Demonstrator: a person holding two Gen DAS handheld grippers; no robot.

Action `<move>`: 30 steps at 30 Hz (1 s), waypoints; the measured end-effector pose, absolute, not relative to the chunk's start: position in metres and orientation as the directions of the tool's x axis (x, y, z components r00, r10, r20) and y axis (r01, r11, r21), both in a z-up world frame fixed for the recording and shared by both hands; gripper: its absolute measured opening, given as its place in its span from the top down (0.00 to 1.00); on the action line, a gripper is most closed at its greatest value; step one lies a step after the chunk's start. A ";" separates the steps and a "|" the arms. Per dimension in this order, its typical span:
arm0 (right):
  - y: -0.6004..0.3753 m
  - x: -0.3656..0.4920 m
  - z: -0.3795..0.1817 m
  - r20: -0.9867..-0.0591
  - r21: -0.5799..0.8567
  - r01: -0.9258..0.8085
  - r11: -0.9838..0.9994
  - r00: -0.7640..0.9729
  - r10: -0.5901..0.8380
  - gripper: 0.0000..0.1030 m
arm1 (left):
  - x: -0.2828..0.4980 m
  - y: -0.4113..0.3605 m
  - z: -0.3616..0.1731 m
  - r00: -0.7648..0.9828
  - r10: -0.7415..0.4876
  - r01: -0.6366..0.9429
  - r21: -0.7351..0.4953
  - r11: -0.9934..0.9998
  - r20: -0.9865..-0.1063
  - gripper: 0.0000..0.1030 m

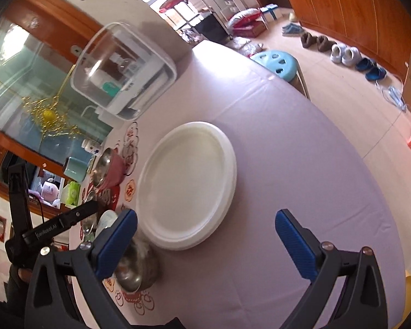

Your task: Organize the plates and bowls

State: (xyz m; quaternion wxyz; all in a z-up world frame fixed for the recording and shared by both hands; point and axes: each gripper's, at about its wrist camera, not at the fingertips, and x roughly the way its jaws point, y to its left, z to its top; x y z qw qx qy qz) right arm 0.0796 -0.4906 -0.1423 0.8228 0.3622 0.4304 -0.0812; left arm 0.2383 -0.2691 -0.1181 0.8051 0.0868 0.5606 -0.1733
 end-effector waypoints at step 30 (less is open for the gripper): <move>-0.497 0.133 -0.218 -0.779 0.578 0.446 0.684 0.553 0.297 0.60 | 0.287 -0.271 -0.229 0.129 -0.210 0.235 -0.176 0.956 -0.969 0.55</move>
